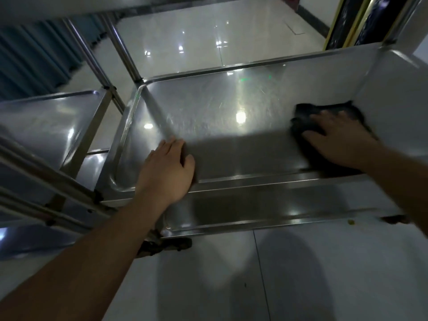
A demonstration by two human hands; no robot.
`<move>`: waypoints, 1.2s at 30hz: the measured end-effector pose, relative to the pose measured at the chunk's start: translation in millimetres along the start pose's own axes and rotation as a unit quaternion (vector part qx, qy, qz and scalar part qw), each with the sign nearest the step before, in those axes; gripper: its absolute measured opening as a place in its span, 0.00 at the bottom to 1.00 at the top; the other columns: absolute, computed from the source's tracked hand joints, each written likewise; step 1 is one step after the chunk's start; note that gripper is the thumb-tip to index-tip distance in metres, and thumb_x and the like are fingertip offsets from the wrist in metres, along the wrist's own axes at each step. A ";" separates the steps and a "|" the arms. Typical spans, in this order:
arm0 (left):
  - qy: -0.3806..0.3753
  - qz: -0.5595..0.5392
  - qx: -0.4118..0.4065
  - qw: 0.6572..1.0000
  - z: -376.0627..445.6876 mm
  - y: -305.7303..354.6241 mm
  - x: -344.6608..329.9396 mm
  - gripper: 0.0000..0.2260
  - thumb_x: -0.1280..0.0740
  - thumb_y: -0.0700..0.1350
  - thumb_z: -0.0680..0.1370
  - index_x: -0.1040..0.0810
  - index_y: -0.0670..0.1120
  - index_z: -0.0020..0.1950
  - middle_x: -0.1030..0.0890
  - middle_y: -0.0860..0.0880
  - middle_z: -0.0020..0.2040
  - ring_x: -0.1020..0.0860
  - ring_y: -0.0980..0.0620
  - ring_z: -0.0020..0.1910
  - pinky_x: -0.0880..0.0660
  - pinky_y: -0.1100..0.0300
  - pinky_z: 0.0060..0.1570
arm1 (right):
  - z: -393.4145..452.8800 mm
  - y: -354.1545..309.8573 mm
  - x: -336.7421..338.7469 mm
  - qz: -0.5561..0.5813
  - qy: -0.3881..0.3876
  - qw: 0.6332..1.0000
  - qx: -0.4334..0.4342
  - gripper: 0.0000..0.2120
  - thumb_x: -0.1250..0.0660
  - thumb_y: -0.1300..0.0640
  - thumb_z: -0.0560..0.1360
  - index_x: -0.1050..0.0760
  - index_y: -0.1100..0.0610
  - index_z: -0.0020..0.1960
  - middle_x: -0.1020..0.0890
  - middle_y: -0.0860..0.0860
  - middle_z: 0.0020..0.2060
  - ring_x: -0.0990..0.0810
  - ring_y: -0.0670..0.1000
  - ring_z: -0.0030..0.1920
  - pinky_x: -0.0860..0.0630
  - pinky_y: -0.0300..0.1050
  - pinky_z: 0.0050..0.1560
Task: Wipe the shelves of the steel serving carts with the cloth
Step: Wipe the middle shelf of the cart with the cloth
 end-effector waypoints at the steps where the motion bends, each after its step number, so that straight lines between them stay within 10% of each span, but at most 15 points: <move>1: 0.000 -0.002 0.002 1.000 -0.1 0.3 0.1 0.26 0.48 0.58 0.86 0.38 0.52 0.83 0.38 0.49 0.84 0.42 0.47 0.83 0.45 0.47 0.80 | -8.8 -33.8 -6.7 -0.006 0.002 0.999 0.048 0.40 0.50 0.29 0.77 0.38 0.52 0.81 0.38 0.54 0.81 0.41 0.63 0.79 0.43 0.62 0.78; 5: 0.001 -0.016 0.004 1.000 1.9 -2.8 -0.1 0.24 0.48 0.55 0.87 0.36 0.51 0.83 0.38 0.50 0.84 0.42 0.48 0.83 0.45 0.49 0.80 | -54.3 -157.2 -32.7 -0.021 -0.051 0.967 0.250 0.53 0.59 0.14 0.66 0.43 0.43 0.82 0.43 0.45 0.82 0.48 0.54 0.82 0.48 0.56 0.81; 9: 0.008 -0.052 0.004 0.999 5.1 -7.1 0.1 0.23 0.50 0.52 0.87 0.33 0.51 0.82 0.36 0.51 0.83 0.41 0.50 0.83 0.45 0.51 0.79 | -86.2 -203.8 -45.8 -0.022 -0.069 0.923 0.377 0.45 0.47 0.21 0.72 0.44 0.41 0.82 0.45 0.41 0.82 0.51 0.48 0.83 0.55 0.48 0.81; 19: 0.021 -0.052 -0.008 0.998 3.3 -5.9 -0.9 0.24 0.50 0.54 0.87 0.32 0.50 0.81 0.34 0.50 0.83 0.40 0.49 0.82 0.45 0.51 0.79 | -140.9 -194.9 -45.3 0.036 0.125 0.899 0.417 0.23 0.28 0.49 0.79 0.24 0.50 0.73 0.24 0.47 0.73 0.29 0.52 0.76 0.30 0.54 0.74; 26: 0.058 -0.032 -0.034 0.997 -12.6 0.9 9.7 0.26 0.51 0.57 0.87 0.35 0.48 0.83 0.36 0.46 0.83 0.41 0.47 0.83 0.43 0.47 0.81 | -186.4 -179.4 -81.8 0.034 0.162 0.865 0.474 0.20 0.32 0.53 0.80 0.23 0.49 0.71 0.23 0.47 0.72 0.30 0.52 0.76 0.32 0.52 0.75; 31: 0.097 -0.016 -0.110 0.989 -57.9 5.5 7.0 0.29 0.49 0.58 0.87 0.44 0.46 0.86 0.42 0.47 0.85 0.46 0.50 0.85 0.54 0.56 0.80 | -177.7 -157.2 -136.1 0.090 0.039 0.917 0.385 0.17 0.37 0.47 0.80 0.22 0.45 0.67 0.17 0.43 0.61 0.17 0.48 0.58 0.19 0.48 0.58; 36: 0.123 0.020 -0.291 0.949 -143.2 -4.7 -32.1 0.30 0.39 0.51 0.83 0.38 0.44 0.84 0.40 0.48 0.85 0.43 0.49 0.84 0.48 0.49 0.82 | -139.3 -121.9 -189.7 0.194 -0.013 0.965 0.175 0.13 0.32 0.44 0.79 0.25 0.39 0.64 0.19 0.41 0.45 0.19 0.47 0.41 0.30 0.39 0.35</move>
Point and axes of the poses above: each hand's wrist, its own z-axis towards the middle knuckle, its own x-axis out of the back of the hand, y = z × x, the point moved 7 cm from there along z, towards the middle knuckle
